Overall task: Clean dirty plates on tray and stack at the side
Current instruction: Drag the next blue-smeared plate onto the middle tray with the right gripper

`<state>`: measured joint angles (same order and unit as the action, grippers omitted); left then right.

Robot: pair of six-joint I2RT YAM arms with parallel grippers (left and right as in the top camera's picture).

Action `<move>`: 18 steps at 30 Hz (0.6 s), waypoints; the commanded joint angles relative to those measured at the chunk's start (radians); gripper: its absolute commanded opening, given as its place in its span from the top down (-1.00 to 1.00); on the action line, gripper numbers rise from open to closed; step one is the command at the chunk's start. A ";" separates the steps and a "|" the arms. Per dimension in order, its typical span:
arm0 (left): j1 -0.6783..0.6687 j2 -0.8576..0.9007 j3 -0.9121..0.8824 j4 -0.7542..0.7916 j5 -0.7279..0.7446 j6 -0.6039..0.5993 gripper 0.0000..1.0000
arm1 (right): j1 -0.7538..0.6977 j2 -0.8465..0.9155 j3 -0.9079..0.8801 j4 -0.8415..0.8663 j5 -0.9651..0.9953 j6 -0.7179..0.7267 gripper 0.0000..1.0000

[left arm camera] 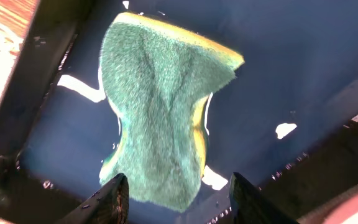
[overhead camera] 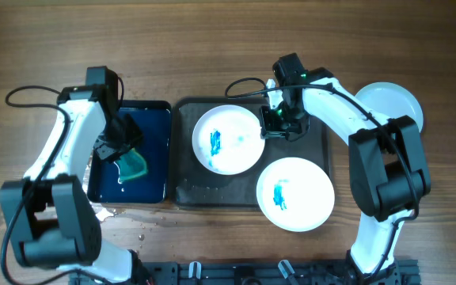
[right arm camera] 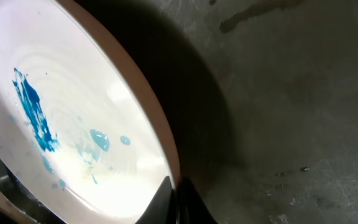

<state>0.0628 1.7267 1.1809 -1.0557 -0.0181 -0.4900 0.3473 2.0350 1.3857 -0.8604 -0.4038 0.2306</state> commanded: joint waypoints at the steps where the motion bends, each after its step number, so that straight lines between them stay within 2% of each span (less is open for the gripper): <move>1: -0.006 0.095 -0.005 0.028 -0.006 0.020 0.04 | 0.003 0.009 -0.005 0.005 -0.016 -0.007 0.91; 4: -0.005 0.139 -0.005 0.062 -0.006 0.019 0.21 | 0.003 0.009 -0.005 0.004 -0.016 -0.007 0.91; 8: -0.005 0.142 -0.005 0.086 -0.005 0.019 0.12 | 0.003 0.009 -0.005 0.003 -0.016 -0.006 0.92; 11: -0.005 0.142 -0.005 0.101 -0.006 0.019 0.37 | 0.003 0.009 -0.005 0.002 -0.017 -0.006 0.91; 13: -0.005 0.142 -0.005 0.103 -0.006 0.020 0.39 | 0.003 0.009 -0.005 -0.004 -0.016 -0.006 0.91; 14: -0.005 0.142 -0.005 0.103 -0.006 0.025 0.52 | 0.003 0.009 -0.005 -0.007 -0.016 -0.006 0.91; 15: -0.005 0.142 -0.005 0.103 -0.006 0.032 0.76 | 0.003 0.009 -0.005 -0.008 -0.016 -0.006 0.91; 16: -0.005 0.142 -0.005 0.103 -0.006 0.035 0.92 | 0.003 0.009 -0.005 -0.009 -0.016 -0.006 0.90; 18: -0.007 0.142 -0.005 0.103 -0.005 0.041 0.92 | 0.003 0.009 -0.005 -0.009 -0.016 -0.006 0.91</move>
<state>0.0601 1.8492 1.1809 -0.9798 -0.0364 -0.4675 0.3473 2.0350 1.3849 -0.8669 -0.4038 0.2306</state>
